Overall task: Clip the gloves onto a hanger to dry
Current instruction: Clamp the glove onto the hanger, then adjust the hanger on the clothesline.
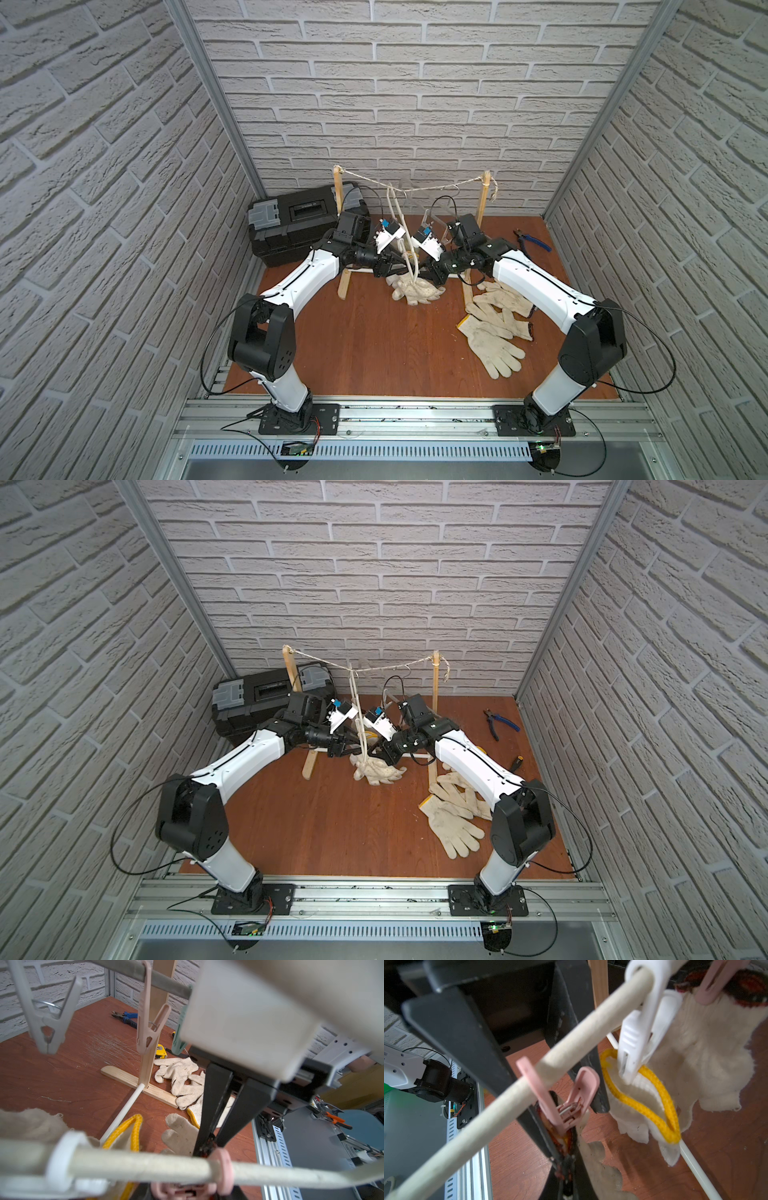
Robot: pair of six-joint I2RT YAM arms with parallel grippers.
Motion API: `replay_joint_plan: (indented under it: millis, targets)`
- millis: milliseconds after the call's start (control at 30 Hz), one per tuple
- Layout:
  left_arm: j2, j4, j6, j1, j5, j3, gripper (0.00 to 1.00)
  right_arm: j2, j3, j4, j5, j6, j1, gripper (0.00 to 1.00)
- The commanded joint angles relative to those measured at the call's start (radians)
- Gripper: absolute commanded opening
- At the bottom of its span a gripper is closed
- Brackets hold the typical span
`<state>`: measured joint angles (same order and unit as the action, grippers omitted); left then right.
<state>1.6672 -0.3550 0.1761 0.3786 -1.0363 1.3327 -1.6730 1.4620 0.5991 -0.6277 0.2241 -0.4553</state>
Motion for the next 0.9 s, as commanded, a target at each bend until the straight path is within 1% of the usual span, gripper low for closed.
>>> replay_joint_plan:
  millis: [0,67,133,233,333,433,533,667,800,867]
  targets:
    - [-0.028,-0.012,-0.004,-0.012,0.023,-0.001,0.48,0.015,-0.013,-0.058,-0.004,-0.016,0.003,0.14]
    - [-0.042,-0.021,-0.011,-0.014,0.043,-0.009,0.52,0.011,-0.017,-0.074,-0.006,-0.03,0.003,0.16]
    - [-0.058,-0.05,-0.012,-0.016,0.09,-0.014,0.56,0.009,-0.025,-0.092,-0.006,-0.045,0.001,0.18]
    - [-0.092,-0.088,-0.018,-0.018,0.142,-0.034,0.6,0.01,-0.04,-0.129,-0.008,-0.07,-0.001,0.2]
    - [-0.135,-0.135,-0.036,-0.018,0.213,-0.059,0.62,0.008,-0.051,-0.164,-0.006,-0.092,-0.014,0.23]
    - [-0.19,-0.189,-0.076,-0.016,0.316,-0.083,0.63,0.006,-0.058,-0.192,0.01,-0.11,-0.03,0.25]
    - [-0.255,-0.239,-0.148,-0.014,0.439,-0.087,0.64,0.007,-0.07,-0.233,0.029,-0.139,-0.045,0.26]
    - [-0.377,-0.252,-0.277,0.012,0.588,-0.079,0.65,0.006,-0.079,-0.271,0.064,-0.166,-0.071,0.26]
    - [-0.473,-0.265,-0.364,0.054,0.72,-0.027,0.68,-0.01,-0.08,-0.301,0.092,-0.194,-0.099,0.26]
    - [-0.495,-0.279,-0.379,0.071,0.759,0.011,0.69,-0.018,-0.081,-0.315,0.111,-0.205,-0.109,0.27]
